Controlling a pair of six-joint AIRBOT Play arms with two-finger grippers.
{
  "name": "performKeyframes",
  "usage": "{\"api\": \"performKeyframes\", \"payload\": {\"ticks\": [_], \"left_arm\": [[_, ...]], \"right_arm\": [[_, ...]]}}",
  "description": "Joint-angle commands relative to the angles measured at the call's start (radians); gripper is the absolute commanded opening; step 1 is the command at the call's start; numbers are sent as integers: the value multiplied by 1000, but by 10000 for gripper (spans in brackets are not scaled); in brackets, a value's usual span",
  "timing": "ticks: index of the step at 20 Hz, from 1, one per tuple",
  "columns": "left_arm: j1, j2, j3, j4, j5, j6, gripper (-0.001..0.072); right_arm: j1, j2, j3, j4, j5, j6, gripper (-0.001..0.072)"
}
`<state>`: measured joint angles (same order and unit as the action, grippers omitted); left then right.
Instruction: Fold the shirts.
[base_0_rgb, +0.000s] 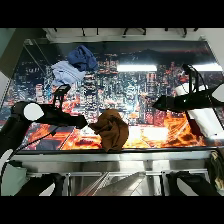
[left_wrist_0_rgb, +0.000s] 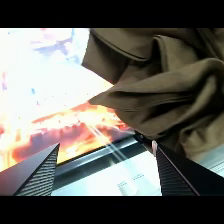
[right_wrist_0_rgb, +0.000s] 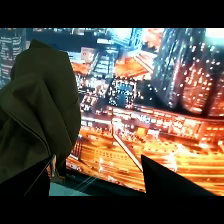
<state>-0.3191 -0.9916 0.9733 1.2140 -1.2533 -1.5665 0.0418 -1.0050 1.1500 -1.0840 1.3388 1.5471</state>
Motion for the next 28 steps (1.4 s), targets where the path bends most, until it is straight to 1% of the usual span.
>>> {"api": "performKeyframes", "payload": {"ticks": [1,2,3,4,5,6,8,11,12,13,14,16,17,19,20,21,22,23,25,26,28], "left_arm": [[262,4,-153,-235,74,205,652],[313,-39,-174,-303,97,259,652],[345,-84,-188,-361,110,321,652],[366,-156,-193,-460,106,431,652],[368,-204,-193,-521,90,497,651],[363,-266,-193,-603,57,594,652],[335,-359,-193,-644,33,667,652],[274,-433,-192,-644,54,703,651],[249,-449,-193,-653,86,706,581],[232,-454,-193,-669,115,718,260],[216,-454,-192,-698,150,736,14],[197,-426,-193,-743,181,752,13],[198,-398,-193,-734,180,751,12],[223,-320,-193,-689,147,725,13],[247,-264,-193,-661,106,715,12],[269,-222,-193,-642,72,711,13],[288,-164,-194,-629,42,710,13],[293,-129,-194,-630,41,709,13],[291,-70,-194,-631,61,705,13],[291,-49,-194,-630,65,674,13],[291,-37,-194,-630,63,657,13]], "right_arm": [[0,-26,-19,71,1,2,598],[0,-33,-31,107,2,1,595],[6,-37,-43,136,1,1,562],[22,-40,-56,146,1,1,438],[35,-42,-60,146,0,1,428],[51,-42,-60,146,1,2,428],[64,-42,-60,146,-1,24,428],[64,-42,-60,146,-6,32,428],[64,-42,-60,146,-6,39,428],[64,-42,-60,146,-6,39,428],[64,-42,-60,146,-6,39,428],[64,-44,-60,146,-6,39,429],[64,-48,-60,146,-6,39,431],[67,-67,-61,147,-6,38,447],[78,-97,-62,148,-11,39,451],[94,-129,-62,157,-13,38,565],[142,-193,-62,173,-15,17,712],[188,-240,-62,172,-32,-6,712],[293,-335,-61,172,-138,-23,712],[354,-393,-61,175,-221,-34,712],[405,-447,-61,214,-263,-64,711]]}}
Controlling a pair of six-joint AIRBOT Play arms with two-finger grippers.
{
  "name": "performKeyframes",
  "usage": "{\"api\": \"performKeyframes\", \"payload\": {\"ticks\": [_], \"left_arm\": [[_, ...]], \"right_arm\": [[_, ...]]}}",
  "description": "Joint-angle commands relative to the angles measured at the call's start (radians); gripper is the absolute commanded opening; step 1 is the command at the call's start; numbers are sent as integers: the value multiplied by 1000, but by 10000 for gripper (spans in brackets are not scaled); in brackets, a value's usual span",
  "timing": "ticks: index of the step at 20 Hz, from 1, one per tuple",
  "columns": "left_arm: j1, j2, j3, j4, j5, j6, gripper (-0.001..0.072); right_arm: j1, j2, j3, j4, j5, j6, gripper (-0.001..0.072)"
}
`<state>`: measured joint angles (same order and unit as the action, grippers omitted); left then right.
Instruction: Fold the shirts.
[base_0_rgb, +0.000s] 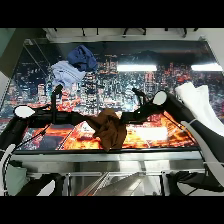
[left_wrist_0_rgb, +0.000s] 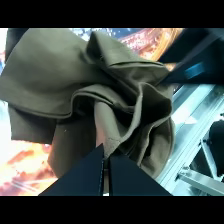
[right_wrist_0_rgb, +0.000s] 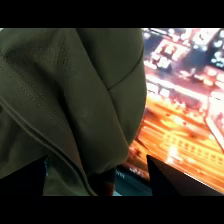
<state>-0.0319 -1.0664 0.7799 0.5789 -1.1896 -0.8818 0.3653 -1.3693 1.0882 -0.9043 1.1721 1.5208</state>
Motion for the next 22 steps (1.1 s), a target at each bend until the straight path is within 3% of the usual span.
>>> {"api": "performKeyframes", "payload": {"ticks": [1,2,3,4,7,9,12,14,19,22], "left_arm": [[3,38,0,5,-1,-29,13],[3,35,0,5,0,-28,13],[3,29,0,5,-3,-29,13],[5,21,0,6,-13,-29,13],[58,10,1,7,-87,-48,13],[169,45,16,70,-157,-64,13],[346,162,39,237,-82,-228,13],[425,229,59,248,-55,-281,13],[404,248,274,276,-69,-348,13],[388,212,493,406,-145,-435,13]], "right_arm": [[98,-108,2,72,-104,-50,706],[113,-137,2,105,-119,-59,603],[117,-148,2,109,-129,-59,290],[116,-151,2,105,-143,-58,34],[69,-88,8,96,-102,-59,35],[2,15,7,42,-25,-43,35],[-123,215,7,-57,58,11,35],[-213,339,7,-101,85,35,35],[-379,552,8,-124,93,50,35],[-417,612,14,-129,150,24,35]]}}
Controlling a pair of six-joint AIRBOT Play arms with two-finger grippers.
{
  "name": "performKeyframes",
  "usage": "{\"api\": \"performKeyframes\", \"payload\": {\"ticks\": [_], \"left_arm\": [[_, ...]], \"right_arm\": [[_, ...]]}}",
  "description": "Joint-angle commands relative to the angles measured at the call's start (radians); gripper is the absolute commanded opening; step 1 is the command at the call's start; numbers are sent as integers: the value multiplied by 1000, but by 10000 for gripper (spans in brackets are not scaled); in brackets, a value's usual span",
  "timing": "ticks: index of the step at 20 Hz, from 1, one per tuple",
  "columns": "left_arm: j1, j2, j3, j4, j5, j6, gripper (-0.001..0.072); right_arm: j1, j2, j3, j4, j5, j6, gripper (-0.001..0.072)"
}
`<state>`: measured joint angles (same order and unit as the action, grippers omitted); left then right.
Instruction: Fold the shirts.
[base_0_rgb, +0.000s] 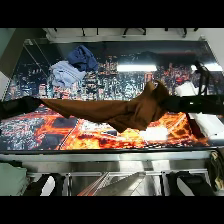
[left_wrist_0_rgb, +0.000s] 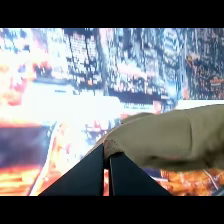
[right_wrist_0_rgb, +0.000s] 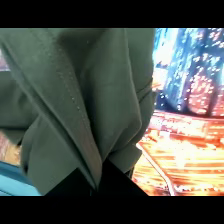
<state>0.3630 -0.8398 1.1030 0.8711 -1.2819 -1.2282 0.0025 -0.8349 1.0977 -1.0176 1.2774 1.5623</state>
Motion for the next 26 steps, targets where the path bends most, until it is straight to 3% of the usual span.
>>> {"api": "performKeyframes", "payload": {"ticks": [1,4,10,14,17,19,22,26], "left_arm": [[-7,-13,232,193,-64,-135,13],[-7,27,355,412,-58,-210,12],[-61,8,607,531,-72,-233,12],[-161,-137,721,654,-236,-291,12],[-228,-175,534,657,-380,-291,12],[-242,-174,332,657,-384,-291,12],[-230,-175,-16,656,-347,-291,12],[-139,-174,-247,658,-342,-257,12]], "right_arm": [[-66,98,5,-32,54,-27,36],[-111,151,5,-114,57,-29,36],[-130,213,5,-58,123,-34,36],[-130,186,-6,-82,136,-37,36],[-129,105,-48,-37,134,-37,36],[-129,26,-85,2,97,-38,36],[-84,-157,-103,48,-99,-88,36],[21,-398,-86,246,-294,-235,36]]}}
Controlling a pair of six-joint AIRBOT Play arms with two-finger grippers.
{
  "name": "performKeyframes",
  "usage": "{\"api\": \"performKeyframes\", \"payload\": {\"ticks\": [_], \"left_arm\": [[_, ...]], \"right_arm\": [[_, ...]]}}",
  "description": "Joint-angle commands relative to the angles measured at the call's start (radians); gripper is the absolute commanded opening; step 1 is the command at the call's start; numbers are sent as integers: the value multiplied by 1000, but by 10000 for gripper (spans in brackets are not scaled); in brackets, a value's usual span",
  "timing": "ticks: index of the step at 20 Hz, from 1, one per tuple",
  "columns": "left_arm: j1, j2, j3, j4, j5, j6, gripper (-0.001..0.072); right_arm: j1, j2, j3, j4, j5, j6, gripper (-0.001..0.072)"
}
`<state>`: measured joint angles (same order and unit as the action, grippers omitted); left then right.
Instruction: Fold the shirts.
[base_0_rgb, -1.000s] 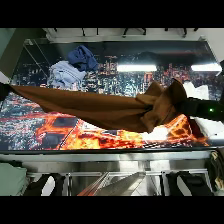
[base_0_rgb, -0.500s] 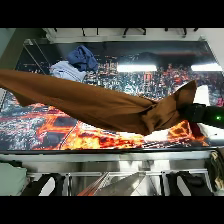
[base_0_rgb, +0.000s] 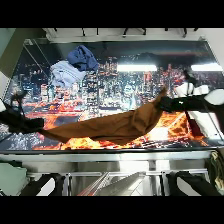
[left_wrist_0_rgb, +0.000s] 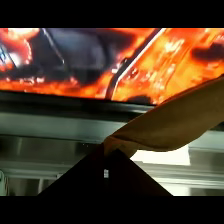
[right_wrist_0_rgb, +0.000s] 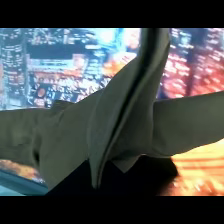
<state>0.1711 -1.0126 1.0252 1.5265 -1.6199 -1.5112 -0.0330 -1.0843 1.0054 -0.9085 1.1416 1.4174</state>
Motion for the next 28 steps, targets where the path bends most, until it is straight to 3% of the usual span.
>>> {"api": "performKeyframes", "payload": {"ticks": [1,5,8,9,10,13,15,16,18,22,28], "left_arm": [[91,-2,-198,8,6,29,12],[247,-2,-264,-12,87,0,12],[250,-2,-293,-111,109,5,12],[237,-1,-303,-116,109,8,12],[214,-1,-315,-112,105,13,13],[178,-1,-348,-115,100,21,12],[157,-2,-354,-115,98,21,13],[143,-1,-352,-115,104,21,13],[123,-1,-352,-116,110,21,13],[93,-1,-352,-116,120,21,13],[124,-1,-352,-203,150,27,12]], "right_arm": [[74,-199,21,190,-208,-111,36],[124,-337,132,357,-315,-278,36],[128,-400,212,357,-413,-278,49],[121,-410,229,357,-418,-277,294],[111,-410,247,356,-401,-279,720],[4,-369,309,328,-75,-272,704],[-72,-312,278,169,165,-181,702],[-91,-266,214,82,211,-145,702],[-103,-134,-8,16,161,-94,702],[-19,67,-481,235,-107,-59,701],[291,-50,-584,463,-455,-60,700]]}}
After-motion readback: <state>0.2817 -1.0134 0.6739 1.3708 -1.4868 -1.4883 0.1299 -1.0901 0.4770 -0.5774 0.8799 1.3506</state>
